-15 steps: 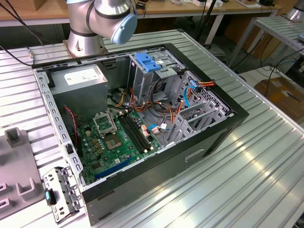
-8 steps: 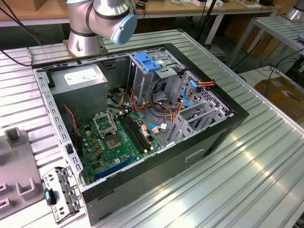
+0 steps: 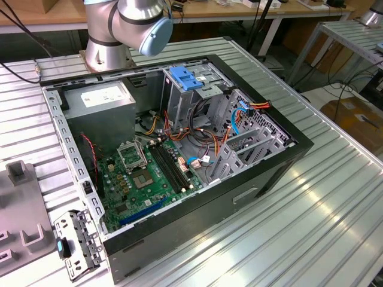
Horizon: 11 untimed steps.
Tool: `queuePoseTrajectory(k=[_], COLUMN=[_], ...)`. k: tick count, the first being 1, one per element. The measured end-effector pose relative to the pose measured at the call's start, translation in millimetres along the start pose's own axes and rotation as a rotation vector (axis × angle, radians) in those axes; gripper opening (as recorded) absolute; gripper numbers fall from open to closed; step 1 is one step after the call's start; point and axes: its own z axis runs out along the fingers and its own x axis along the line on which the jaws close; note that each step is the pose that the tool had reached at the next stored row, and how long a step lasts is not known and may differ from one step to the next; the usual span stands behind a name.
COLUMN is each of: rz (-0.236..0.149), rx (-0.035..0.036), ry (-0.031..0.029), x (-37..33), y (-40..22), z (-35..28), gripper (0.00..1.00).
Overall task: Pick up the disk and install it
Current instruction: 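Pick up the disk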
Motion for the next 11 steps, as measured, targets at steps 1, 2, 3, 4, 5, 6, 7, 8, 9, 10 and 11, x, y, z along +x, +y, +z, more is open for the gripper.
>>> queuePoseTrajectory(k=[1,2,3,4,5,6,7,8,9,10,11], rz=[0.0,0.0,-0.006,-0.025,-0.047,-0.08,-0.107,-0.127,-0.146,-0.169,-0.189], rx=[0.0,0.0,0.0002,0.0007,0.0013,0.0024,0.0033,0.0039,0.0045,0.0053,0.006], ry=[0.0,0.0001,0.0003,0.0008,0.0015,0.0027,0.0036,0.0044,0.0052,0.006,0.0052], x=[0.1,0.1,0.2,0.2,0.2,0.1,0.1,0.1,0.1,0.0,-0.2], y=[0.0,0.0,0.0,0.0,0.0,0.0,0.0,0.0,0.0,0.0,0.0], z=[0.0,0.0,0.0,0.0,0.1,0.2,0.3,0.5,0.6,0.7,0.9], gripper=[0.11,0.11,0.11,0.11,0.11,0.11,0.11,0.11,0.11,0.11,0.11])
